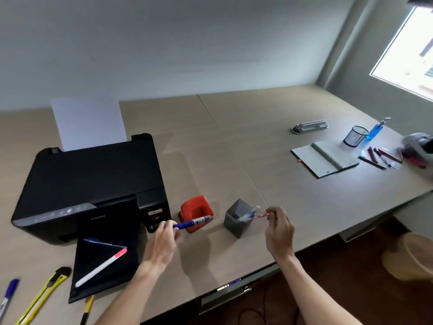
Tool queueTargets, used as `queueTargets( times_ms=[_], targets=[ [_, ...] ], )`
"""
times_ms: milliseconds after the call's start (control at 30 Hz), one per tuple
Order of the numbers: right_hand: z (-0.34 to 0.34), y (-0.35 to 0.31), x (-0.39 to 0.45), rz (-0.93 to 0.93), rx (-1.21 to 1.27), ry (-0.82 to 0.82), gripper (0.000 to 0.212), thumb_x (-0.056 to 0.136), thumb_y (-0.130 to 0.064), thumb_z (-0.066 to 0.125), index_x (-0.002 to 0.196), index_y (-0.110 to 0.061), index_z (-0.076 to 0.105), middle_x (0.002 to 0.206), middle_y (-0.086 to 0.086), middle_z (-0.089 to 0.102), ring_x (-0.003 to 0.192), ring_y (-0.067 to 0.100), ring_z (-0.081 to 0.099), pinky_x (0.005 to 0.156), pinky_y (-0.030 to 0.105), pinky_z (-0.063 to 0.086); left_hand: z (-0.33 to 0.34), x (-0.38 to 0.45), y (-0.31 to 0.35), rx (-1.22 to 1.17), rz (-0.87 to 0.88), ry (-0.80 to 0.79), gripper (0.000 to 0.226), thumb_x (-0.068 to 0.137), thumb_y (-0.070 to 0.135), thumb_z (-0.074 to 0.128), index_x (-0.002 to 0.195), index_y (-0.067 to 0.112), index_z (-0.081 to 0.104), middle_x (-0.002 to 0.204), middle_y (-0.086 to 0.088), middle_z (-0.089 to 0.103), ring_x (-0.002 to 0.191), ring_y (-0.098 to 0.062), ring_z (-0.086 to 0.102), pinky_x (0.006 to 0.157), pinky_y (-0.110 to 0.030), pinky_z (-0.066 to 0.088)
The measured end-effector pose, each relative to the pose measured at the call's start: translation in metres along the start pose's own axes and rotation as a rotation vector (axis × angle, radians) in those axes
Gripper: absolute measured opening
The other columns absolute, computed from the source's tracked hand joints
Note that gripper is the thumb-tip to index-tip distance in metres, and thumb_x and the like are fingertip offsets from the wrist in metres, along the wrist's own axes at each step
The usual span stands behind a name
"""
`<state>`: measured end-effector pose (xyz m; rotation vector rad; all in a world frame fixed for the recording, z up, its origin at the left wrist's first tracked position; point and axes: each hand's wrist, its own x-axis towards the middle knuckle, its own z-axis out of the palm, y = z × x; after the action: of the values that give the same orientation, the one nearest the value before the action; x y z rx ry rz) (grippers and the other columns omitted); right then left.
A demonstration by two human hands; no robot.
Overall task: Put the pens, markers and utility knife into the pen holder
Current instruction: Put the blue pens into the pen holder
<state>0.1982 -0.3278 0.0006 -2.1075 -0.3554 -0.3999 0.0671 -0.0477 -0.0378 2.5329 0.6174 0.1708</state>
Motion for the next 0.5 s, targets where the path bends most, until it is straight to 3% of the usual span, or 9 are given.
queueTargets(
  times_ms=[133,233,333,500],
  targets=[
    [0.001,-0.001,0.020,0.066,-0.047,-0.017,0.020,0.091,0.010,0.047,0.095,-0.004,0.061,0.082,0.003,0.059,0.074,0.016,0.056,0.068,-0.001,0.038,-0.009,0.015,0.019,-0.030,0.025,0.058,0.022,0.102,0.023,0.042,0.113,0.013,0.058,0.104,-0.007,0.057,0.083,-0.030,0.063,0.065,-0.041,0.053],
    [0.014,-0.005,0.029,0.123,-0.128,-0.198,0.021,0.093,0.005,0.043,0.095,-0.006,0.061,0.087,0.007,0.063,0.080,0.020,0.056,0.066,0.012,0.041,-0.014,0.023,0.037,-0.050,0.071,0.088,0.021,0.102,0.023,0.042,0.115,0.014,0.056,0.106,-0.007,0.055,0.082,-0.030,0.064,0.065,-0.042,0.055],
    [0.026,-0.010,0.029,0.168,-0.200,-0.318,0.024,0.092,0.003,0.040,0.097,-0.007,0.061,0.092,0.013,0.067,0.083,0.028,0.060,0.067,0.037,0.050,-0.014,0.029,0.056,-0.035,0.152,0.080,0.018,0.102,0.021,0.043,0.116,0.016,0.054,0.104,-0.007,0.055,0.077,-0.028,0.063,0.060,-0.036,0.051],
    [0.028,-0.019,0.020,0.241,-0.186,-0.307,0.031,0.094,-0.006,0.036,0.119,-0.012,0.055,0.098,0.016,0.069,0.091,0.034,0.062,0.075,0.041,0.051,-0.012,0.038,0.085,-0.001,0.264,0.055,0.025,0.096,0.027,0.044,0.117,0.017,0.053,0.104,-0.006,0.055,0.080,-0.025,0.062,0.065,-0.035,0.054]
  ],
)
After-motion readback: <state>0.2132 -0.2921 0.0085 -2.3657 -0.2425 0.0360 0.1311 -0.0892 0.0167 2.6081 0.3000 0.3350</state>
